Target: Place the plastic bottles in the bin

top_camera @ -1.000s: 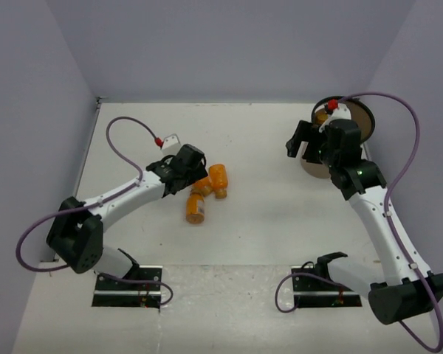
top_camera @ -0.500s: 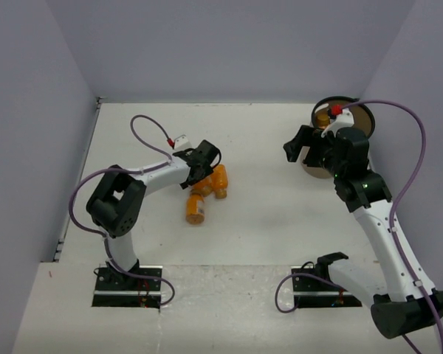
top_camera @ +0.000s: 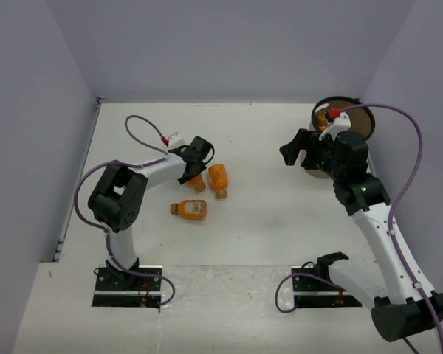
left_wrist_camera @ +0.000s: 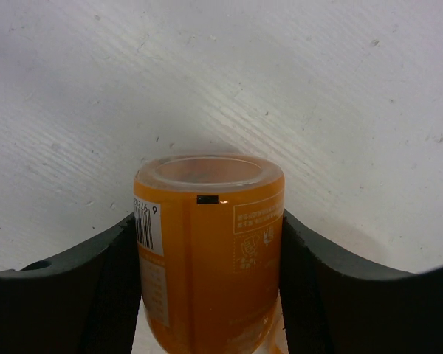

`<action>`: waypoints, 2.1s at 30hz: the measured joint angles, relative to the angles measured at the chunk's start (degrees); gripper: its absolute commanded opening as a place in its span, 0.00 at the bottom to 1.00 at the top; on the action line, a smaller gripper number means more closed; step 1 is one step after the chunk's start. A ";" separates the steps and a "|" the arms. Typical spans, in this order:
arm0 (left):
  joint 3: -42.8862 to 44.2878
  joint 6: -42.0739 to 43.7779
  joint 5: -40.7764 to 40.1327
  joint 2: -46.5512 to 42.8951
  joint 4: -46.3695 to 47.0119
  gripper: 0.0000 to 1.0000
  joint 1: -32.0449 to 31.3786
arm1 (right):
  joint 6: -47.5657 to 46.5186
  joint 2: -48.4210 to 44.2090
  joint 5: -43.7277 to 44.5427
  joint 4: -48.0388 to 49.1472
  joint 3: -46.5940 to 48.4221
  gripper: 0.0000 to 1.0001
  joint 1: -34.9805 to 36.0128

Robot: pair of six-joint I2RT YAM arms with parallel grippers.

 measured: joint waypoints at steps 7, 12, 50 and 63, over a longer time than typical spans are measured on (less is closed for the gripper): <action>-0.04 3.98 1.55 -9.09 1.44 0.03 0.55 | 1.62 -0.07 -12.31 6.58 -4.98 0.96 0.39; -2.21 7.45 5.55 -21.35 6.43 0.00 0.02 | 6.71 2.95 -25.81 19.39 -12.57 0.95 4.09; 6.67 14.34 3.89 -44.39 0.96 1.00 -11.08 | 15.39 7.26 -2.38 32.57 -11.76 0.00 28.04; 0.28 25.73 -7.48 -55.36 -15.54 1.00 -11.08 | 5.68 2.40 9.38 -3.80 14.53 0.00 -13.33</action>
